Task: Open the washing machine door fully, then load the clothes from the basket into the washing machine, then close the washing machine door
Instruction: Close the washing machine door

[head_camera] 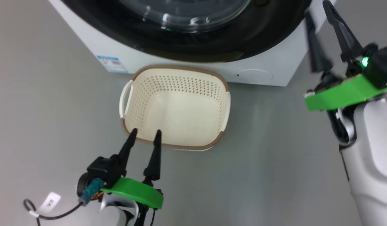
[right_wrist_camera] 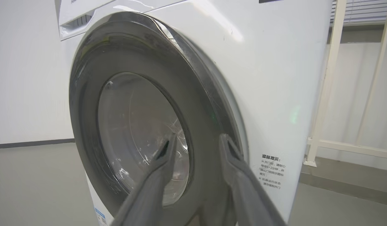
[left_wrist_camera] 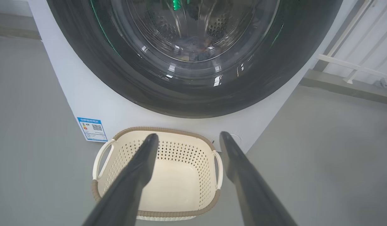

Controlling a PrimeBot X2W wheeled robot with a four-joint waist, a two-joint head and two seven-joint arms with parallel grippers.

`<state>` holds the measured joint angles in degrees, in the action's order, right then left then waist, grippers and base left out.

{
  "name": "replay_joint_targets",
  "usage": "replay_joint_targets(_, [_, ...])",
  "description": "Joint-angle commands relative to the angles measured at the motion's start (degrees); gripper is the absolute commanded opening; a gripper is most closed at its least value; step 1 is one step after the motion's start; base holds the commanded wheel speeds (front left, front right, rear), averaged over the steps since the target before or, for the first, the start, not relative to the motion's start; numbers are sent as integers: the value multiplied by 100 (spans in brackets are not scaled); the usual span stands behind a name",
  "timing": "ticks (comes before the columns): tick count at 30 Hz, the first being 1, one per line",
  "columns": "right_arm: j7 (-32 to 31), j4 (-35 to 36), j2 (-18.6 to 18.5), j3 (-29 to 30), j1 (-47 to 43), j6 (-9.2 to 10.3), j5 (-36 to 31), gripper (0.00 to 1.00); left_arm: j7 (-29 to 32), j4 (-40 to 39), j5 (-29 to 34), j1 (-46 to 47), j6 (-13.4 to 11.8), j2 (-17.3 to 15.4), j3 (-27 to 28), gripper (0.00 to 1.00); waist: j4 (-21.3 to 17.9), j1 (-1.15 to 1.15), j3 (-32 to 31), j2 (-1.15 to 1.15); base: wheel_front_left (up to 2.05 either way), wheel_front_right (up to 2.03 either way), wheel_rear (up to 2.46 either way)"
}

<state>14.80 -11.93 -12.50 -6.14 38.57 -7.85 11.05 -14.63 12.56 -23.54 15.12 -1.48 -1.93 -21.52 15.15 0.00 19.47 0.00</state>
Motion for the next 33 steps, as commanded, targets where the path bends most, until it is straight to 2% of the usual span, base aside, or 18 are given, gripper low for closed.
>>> replay_joint_targets(1, [20,239,117,-83,-214,36,-44,100,-37,-89,-27,-70,30,-95,250,100,-373,0,-389,0,0,0,0])
replay_joint_targets(9, [20,836,219,-63,-1462,36,-180,100,-37,130,-69,-472,161,-95,653,100,-716,0,-1095,0,0,0,0])
replay_joint_targets(19, [20,1283,386,233,-2945,36,-198,100,-37,296,160,-1082,167,-95,976,100,-1112,0,-1787,0,0,0,0])
replay_joint_targets(33, [20,1455,620,583,-3909,36,-590,100,-37,227,432,-1410,212,-95,1280,100,-1541,0,-2005,0,0,0,0])
